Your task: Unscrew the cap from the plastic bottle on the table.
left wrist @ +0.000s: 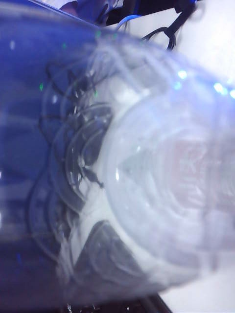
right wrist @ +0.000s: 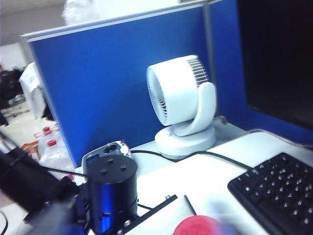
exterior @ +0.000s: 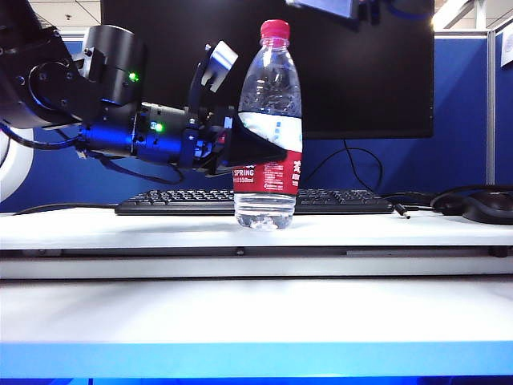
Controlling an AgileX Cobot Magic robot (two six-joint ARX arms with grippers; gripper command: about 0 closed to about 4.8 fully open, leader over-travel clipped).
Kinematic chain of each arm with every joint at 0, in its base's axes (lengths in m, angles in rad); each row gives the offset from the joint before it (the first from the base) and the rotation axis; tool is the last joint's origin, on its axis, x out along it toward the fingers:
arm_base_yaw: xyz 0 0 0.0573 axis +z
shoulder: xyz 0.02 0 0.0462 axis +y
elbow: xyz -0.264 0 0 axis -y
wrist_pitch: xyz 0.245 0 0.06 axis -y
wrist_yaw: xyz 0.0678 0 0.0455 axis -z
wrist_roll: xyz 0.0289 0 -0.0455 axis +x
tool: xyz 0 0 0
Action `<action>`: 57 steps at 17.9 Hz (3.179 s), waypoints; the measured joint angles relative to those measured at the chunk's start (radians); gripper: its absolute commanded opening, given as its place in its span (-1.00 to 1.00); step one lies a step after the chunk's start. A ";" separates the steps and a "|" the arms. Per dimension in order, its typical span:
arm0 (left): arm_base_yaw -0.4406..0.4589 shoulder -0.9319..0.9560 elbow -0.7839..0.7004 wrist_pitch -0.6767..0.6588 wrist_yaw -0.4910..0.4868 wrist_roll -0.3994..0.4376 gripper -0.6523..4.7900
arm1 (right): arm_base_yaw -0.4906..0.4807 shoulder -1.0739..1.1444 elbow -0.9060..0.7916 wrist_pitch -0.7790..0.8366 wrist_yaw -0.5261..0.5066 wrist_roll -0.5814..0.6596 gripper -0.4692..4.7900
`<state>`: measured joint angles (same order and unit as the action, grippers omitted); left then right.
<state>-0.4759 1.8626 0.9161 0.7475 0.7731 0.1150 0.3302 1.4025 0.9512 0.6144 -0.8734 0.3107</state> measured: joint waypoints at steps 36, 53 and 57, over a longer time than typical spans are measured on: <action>0.000 0.000 0.000 0.000 0.013 -0.016 -0.69 | 0.510 -0.014 -0.004 -0.229 1.350 -0.256 0.27; 0.001 0.000 0.000 -0.003 0.035 -0.019 -0.69 | 0.499 -0.002 -0.004 -0.211 1.356 -0.251 -0.40; 0.001 0.000 0.000 -0.003 0.035 -0.019 -0.70 | 0.499 -0.002 -0.005 -0.211 1.355 -0.248 -0.57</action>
<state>-0.4751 1.8629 0.9161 0.7444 0.8082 0.0959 0.8288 1.4006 0.9466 0.4038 0.4816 0.0624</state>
